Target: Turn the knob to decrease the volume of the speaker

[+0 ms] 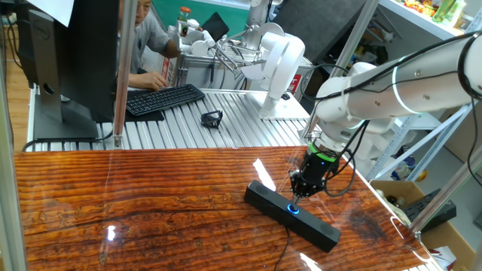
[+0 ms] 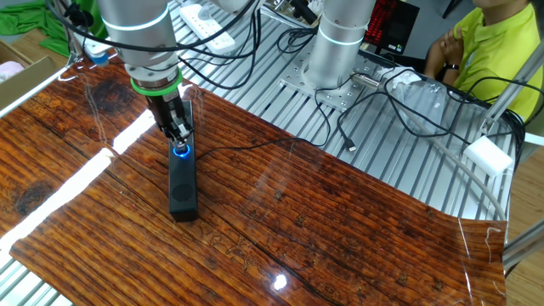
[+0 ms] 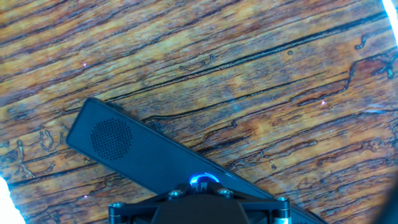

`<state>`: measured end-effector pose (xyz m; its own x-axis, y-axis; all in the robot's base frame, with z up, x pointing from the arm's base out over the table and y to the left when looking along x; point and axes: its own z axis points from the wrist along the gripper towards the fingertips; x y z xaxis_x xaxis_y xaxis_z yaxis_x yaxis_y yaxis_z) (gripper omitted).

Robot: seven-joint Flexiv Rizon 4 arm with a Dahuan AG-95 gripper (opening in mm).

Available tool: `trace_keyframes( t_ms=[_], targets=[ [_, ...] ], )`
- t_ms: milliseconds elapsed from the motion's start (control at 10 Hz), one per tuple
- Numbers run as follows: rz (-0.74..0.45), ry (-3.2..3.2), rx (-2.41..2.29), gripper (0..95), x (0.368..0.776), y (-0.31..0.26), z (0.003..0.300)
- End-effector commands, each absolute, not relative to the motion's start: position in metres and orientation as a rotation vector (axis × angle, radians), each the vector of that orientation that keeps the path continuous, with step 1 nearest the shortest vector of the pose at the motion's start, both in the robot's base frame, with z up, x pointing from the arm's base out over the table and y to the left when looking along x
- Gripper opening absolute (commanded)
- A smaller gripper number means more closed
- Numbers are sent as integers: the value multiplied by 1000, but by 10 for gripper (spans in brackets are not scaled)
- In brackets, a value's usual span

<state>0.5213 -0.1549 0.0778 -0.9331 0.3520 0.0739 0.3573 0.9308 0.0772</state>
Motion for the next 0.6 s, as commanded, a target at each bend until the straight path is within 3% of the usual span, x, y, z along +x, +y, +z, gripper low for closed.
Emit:
trace_keyframes(
  t_ms=[100, 600],
  targets=[
    [-140, -3028, -558, 0, 522, -155, 78],
    [-133, -2991, -710, 0, 525, -156, 77]
  ],
)
